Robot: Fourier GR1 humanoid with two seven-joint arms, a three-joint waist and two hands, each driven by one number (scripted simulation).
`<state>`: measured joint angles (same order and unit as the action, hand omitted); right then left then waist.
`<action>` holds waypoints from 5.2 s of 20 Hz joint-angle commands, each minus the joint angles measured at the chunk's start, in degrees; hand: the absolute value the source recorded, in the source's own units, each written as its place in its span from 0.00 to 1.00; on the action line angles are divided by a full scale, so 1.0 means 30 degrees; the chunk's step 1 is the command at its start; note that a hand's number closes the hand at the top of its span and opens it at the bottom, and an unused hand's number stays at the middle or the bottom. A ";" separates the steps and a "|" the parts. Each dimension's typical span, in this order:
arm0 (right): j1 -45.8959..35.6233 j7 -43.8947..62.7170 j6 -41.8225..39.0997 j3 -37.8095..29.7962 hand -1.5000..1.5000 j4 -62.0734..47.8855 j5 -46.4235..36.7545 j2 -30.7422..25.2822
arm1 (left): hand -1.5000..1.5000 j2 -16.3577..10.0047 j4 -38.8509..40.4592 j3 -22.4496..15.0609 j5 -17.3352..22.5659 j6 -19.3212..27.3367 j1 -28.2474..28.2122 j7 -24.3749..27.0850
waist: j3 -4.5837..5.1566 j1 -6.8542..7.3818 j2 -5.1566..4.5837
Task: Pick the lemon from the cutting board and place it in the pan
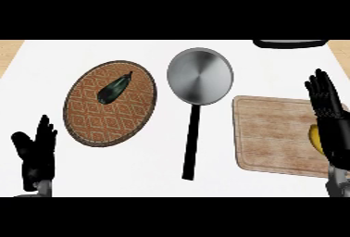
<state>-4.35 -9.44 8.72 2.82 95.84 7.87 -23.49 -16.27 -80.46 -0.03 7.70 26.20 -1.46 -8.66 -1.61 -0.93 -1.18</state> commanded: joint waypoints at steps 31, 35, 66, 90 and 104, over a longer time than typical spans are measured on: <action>-0.3894 -1.2870 -1.1412 -0.1277 0.00 -1.0074 -0.6667 -1.4487 | 0.50 -0.0370 -0.3238 -0.1105 0.2162 -0.5013 0.4064 -0.0946 | 0.0534 0.1095 0.0248; -0.4382 -1.2941 -1.1168 0.0563 0.00 -1.0004 -0.8823 -1.4528 | 0.50 -0.0341 -0.2259 -0.0855 0.2005 -0.5148 0.5027 -0.0943 | 0.0537 0.0759 0.0246; 0.0953 -0.7371 -1.0321 0.0655 0.00 -0.1358 -1.7591 -1.2462 | 0.50 0.0464 -0.3299 0.0481 0.1121 -0.6329 0.3867 -0.1218 | 0.0540 0.0130 0.0440; -0.2891 -0.8864 -0.9343 0.1105 0.00 -0.8122 -2.4289 -0.6024 | 0.50 0.1678 -0.3807 0.1076 -0.0005 -0.6878 0.3568 -0.1779 | 0.0536 0.0348 0.0392; -0.5061 -1.1131 -0.7542 0.1235 1.00 -1.1838 -2.6042 -0.3593 | 0.50 0.1801 -0.3413 0.1693 -0.0166 -0.7492 0.3461 -0.1371 | 0.0533 0.0419 0.0376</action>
<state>-18.22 -41.46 -16.48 6.41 63.42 -69.31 -37.61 -11.15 -90.60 4.85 7.58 4.00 9.51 -13.15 0.20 0.31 0.08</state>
